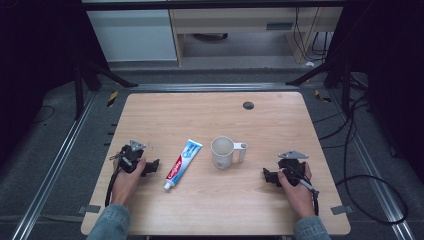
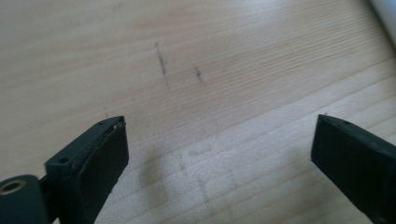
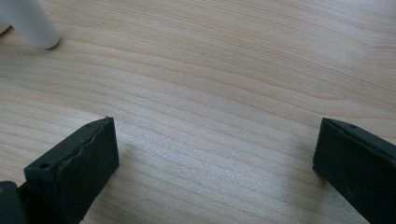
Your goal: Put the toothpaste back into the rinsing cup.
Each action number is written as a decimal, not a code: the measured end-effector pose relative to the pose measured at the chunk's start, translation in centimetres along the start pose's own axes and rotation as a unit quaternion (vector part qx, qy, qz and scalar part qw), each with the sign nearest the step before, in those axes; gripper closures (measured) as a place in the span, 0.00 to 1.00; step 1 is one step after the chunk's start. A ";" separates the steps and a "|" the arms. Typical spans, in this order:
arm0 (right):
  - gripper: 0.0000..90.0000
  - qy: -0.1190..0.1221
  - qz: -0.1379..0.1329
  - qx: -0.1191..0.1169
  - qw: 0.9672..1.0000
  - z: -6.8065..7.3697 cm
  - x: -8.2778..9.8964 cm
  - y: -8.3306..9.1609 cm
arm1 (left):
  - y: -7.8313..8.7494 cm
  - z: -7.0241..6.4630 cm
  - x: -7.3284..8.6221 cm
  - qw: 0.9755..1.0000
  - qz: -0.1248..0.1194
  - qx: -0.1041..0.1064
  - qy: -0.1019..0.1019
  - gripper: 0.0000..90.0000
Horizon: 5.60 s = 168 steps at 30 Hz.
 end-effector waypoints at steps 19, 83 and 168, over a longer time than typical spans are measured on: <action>0.00 0.000 0.000 0.000 1.000 0.0 0.0 0.0 | 6.3 -4.5 -4.8 0.990 0.121 0.063 -0.044 0.14; 0.00 0.010 0.001 -0.003 1.000 -0.1 -0.1 -0.1 | -3.1 -11.2 -7.7 0.952 0.293 0.081 -0.047 0.49; 0.01 0.014 0.000 -0.010 1.000 0.0 -0.2 -0.2 | 9.7 -10.8 -15.6 0.985 -0.162 0.059 0.013 0.80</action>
Point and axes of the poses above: each handheld gripper's, and its own axes: y roughly backward along the jaws, x roughly out of its underside, z roughly to its left, the point moved 7 cm from there along -y, roughly forward along the jaws, and after that the axes turned 7 degrees about z, right-handed, at the moved point
